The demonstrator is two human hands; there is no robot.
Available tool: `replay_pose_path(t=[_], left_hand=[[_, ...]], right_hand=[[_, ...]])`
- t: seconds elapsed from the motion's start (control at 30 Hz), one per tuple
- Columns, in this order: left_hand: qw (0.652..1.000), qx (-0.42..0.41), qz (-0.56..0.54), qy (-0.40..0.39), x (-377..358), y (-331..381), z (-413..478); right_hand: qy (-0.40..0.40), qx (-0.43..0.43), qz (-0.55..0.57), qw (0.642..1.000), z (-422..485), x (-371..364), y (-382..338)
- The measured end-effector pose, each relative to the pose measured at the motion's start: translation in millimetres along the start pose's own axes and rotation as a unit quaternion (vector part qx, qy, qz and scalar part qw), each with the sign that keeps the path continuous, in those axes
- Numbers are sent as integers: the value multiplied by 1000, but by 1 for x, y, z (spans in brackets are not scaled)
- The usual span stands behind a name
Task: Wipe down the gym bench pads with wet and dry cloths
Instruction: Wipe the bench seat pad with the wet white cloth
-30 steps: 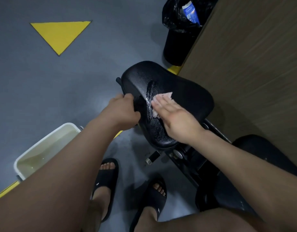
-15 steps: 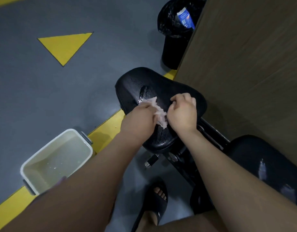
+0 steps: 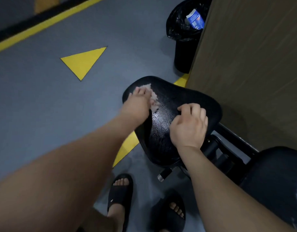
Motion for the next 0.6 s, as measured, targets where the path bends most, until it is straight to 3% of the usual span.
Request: replay_pose_path(t=[0.2, 0.4, 0.6], left_hand=[[1000, -7, 7, -6, 11, -9, 11], [987, -139, -41, 75, -20, 17, -73], [991, -109, 1, 79, -7, 0, -21]], right_hand=[[7, -4, -16, 1000, 1, -3, 1], [18, 11, -29, 999, -1, -5, 4], [38, 23, -36, 998, -2, -9, 6]])
Point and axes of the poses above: each hand's wrist, its own z-axis towards the middle knuckle, its own x-axis out of the back of the hand, y = z × x, the point moved 2 cm from there along z, towards the middle knuckle, and after that the axes turned 12 degrees about z, right-handed, at the moved point
